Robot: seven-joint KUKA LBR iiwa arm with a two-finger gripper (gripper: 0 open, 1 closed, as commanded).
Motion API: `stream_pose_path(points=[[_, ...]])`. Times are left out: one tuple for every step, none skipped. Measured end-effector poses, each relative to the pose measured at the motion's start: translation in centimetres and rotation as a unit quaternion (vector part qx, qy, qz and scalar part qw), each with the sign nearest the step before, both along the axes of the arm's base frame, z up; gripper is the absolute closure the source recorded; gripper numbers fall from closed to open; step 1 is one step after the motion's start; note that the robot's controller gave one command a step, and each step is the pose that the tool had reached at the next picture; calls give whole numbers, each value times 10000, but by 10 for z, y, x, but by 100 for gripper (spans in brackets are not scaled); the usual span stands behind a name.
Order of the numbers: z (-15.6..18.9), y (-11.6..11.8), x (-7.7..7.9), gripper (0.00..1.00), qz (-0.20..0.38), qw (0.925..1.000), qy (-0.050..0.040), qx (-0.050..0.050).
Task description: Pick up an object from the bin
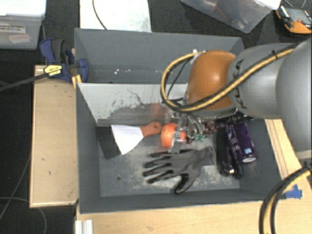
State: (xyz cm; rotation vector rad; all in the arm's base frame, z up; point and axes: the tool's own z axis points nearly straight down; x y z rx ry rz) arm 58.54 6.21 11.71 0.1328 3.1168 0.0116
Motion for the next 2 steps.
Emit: stream_pose_path(points=[[-1, -1, -1, 0, -3, 10000, 17, -6], [-47, -3, -17, 0, -183, 9998, 2, 7]])
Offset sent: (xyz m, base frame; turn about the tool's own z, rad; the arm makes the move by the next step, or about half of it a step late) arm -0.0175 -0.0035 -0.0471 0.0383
